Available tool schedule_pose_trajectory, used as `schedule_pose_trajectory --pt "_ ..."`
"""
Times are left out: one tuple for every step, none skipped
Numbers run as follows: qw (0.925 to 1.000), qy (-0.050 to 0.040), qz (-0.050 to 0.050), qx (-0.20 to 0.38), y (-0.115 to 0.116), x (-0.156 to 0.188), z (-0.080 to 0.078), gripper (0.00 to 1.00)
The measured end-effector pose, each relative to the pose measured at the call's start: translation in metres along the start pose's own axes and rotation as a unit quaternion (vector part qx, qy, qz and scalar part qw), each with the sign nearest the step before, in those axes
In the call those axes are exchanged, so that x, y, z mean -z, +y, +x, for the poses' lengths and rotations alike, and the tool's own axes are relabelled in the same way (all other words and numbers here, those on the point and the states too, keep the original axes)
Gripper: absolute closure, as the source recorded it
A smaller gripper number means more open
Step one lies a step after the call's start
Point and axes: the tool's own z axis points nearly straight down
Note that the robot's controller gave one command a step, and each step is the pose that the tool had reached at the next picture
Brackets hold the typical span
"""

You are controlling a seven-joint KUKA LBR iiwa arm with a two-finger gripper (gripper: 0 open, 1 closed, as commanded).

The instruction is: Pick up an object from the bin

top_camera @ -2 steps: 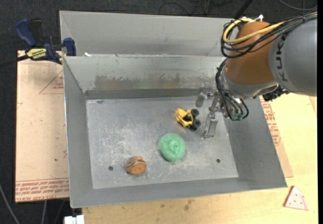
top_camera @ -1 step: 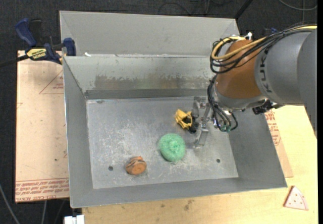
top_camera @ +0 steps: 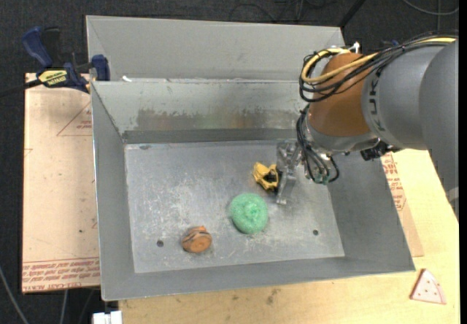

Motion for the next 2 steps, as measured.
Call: schedule_pose_trajectory --pt "1.0 0.0 0.0 0.0 0.0 0.0 0.0 1.0" --pt "1.0 0.0019 0.0 0.0 -0.0002 0.0026 0.0011 1.0"
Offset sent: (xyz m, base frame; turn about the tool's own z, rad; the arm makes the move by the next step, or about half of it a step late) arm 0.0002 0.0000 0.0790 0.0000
